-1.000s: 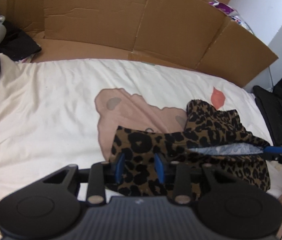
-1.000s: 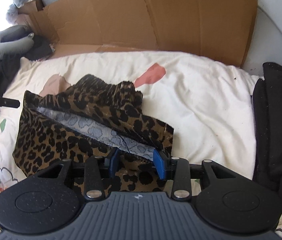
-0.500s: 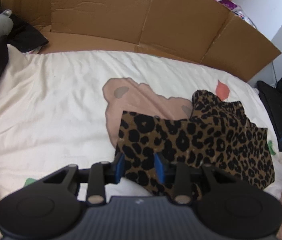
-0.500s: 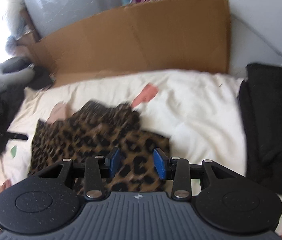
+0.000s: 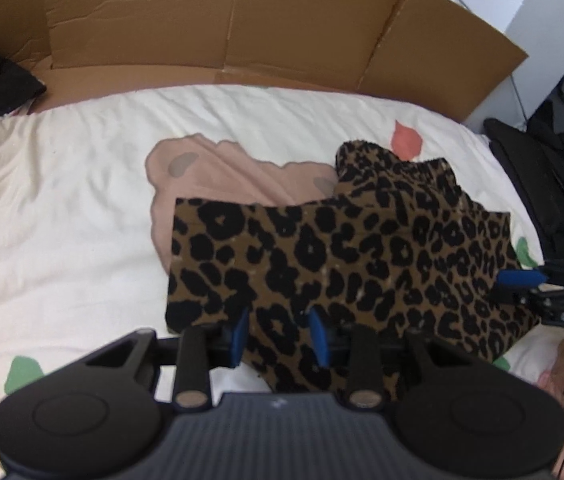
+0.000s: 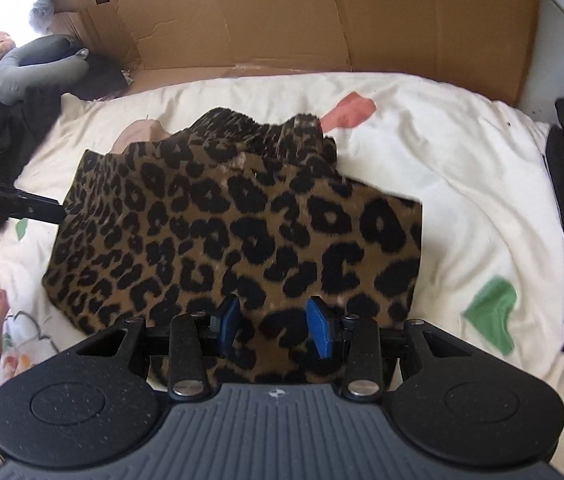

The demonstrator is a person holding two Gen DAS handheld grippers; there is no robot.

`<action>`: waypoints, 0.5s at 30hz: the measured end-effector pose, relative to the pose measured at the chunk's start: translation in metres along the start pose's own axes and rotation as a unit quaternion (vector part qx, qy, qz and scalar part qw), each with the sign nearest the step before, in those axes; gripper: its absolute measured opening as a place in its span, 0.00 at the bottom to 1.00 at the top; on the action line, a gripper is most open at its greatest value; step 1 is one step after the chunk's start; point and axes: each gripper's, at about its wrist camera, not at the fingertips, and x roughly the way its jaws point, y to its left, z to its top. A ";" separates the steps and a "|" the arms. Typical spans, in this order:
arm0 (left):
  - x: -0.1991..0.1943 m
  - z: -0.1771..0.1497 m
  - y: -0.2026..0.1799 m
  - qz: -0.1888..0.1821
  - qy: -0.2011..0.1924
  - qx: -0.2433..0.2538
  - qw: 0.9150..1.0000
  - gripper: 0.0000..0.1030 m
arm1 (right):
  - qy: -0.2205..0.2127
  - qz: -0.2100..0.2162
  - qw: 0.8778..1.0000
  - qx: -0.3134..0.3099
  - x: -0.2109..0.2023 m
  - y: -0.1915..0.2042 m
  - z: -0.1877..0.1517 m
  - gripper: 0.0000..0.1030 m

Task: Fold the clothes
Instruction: 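Lay the folded skirt flat and open both grippers to release it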

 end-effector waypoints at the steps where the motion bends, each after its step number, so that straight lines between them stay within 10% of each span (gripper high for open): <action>1: -0.001 0.001 0.001 0.003 -0.003 0.000 1.000 0.34 | -0.003 -0.004 1.000 -0.001 0.002 -0.001 0.003 0.43; 15: 0.000 0.007 0.022 0.032 0.047 0.022 0.998 0.37 | -0.050 -0.053 0.997 0.002 -0.020 -0.037 0.039 0.43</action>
